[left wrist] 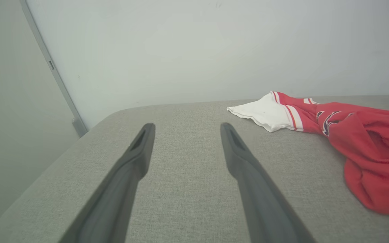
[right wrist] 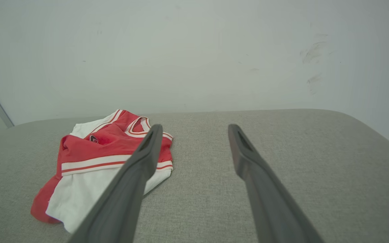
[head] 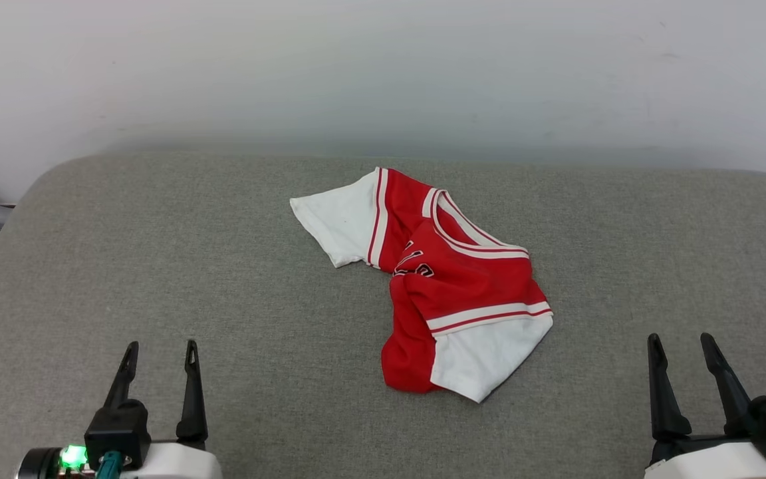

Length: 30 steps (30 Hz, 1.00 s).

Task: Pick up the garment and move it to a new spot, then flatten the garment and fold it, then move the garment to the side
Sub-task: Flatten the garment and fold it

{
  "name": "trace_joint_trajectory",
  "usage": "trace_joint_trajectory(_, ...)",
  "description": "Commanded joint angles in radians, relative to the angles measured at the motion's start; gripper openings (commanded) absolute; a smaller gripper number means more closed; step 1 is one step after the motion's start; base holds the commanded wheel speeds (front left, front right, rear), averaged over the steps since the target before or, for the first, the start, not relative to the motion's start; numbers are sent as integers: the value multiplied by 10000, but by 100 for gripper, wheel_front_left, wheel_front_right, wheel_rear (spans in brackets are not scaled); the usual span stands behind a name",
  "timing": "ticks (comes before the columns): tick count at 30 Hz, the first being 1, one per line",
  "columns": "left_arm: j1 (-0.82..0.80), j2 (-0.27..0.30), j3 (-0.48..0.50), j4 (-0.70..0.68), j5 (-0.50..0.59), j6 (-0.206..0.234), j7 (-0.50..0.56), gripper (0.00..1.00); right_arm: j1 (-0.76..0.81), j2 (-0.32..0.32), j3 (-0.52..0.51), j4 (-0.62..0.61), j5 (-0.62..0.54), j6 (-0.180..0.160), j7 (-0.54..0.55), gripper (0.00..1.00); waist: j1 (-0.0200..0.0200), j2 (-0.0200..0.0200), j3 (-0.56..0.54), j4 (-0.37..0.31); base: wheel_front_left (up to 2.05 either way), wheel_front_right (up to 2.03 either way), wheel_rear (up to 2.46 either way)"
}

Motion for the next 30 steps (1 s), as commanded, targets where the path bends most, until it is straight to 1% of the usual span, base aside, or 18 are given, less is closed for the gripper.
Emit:
trace_joint_trajectory(1, -248, -1, 69, -5, 49, -103, -25, 100, -34, 20, 7, -44, 36, -7, -20, 100, 1, 0, 14, -20, 0, 0, 0)
trace_joint_trajectory(5, -981, 233, 269, 17, 83, -556, -25, 100, -175, 20, 47, -115, -25, -7, -20, 100, 1, 0, 176, -82, 0, 0, 0)
trace_joint_trajectory(10, -2562, 710, 464, 235, -43, -1330, -26, 100, -508, 20, 206, -329, -280, -7, -20, 100, 1, 0, 609, -284, 0, 0, 0)
trace_joint_trajectory(12, -3373, 945, 517, 524, -174, -1709, -26, 100, -674, 20, 283, -425, -326, -7, -20, 100, 1, 0, 890, -414, 0, 0, 0)
trace_joint_trajectory(15, -4703, 1413, 391, 1248, -287, -2127, -26, 100, -988, 20, 378, -608, -443, -7, -20, 100, 1, 0, 1395, -623, 0, 0, 0)
trace_joint_trajectory(17, -5594, 1785, 111, 1709, -150, -2270, 23, 100, -1243, 20, 450, -750, -518, -7, -20, 100, 1, 0, 1780, -775, 0, 0, 0)
trace_joint_trajectory(19, -6512, 1975, -145, 2159, -406, -2382, 268, 100, -1458, 22, 479, -881, -550, -7, -20, 100, 1, 0, 2171, -927, 0, 0, 0)
trace_joint_trajectory(22, -7879, 2372, -658, 2733, -980, -2452, 1174, 100, -1790, 22, 526, -1135, -599, -7, -20, 100, 1, 0, 2745, -1161, 0, 0, 0)
trace_joint_trajectory(25, -8948, 2884, -1788, 3156, -1997, -2460, 2440, 100, -2036, 19, 533, -1350, -617, -8, -20, 100, 1, 0, 3244, -1389, 0, 0, 0)
trace_joint_trajectory(27, -9683, 3347, -2300, 3439, -2834, -2456, 3469, 100, -2188, 20, 585, -1489, -608, -8, -20, 100, 1, 0, 3582, -1549, 0, 0, 0)
trace_joint_trajectory(30, -10492, 3774, -3144, 3933, -3996, -2460, 5122, 100, -2381, 20, 593, -1638, -615, -8, -20, 100, 1, 0, 3970, -1744, 0, 0, 0)
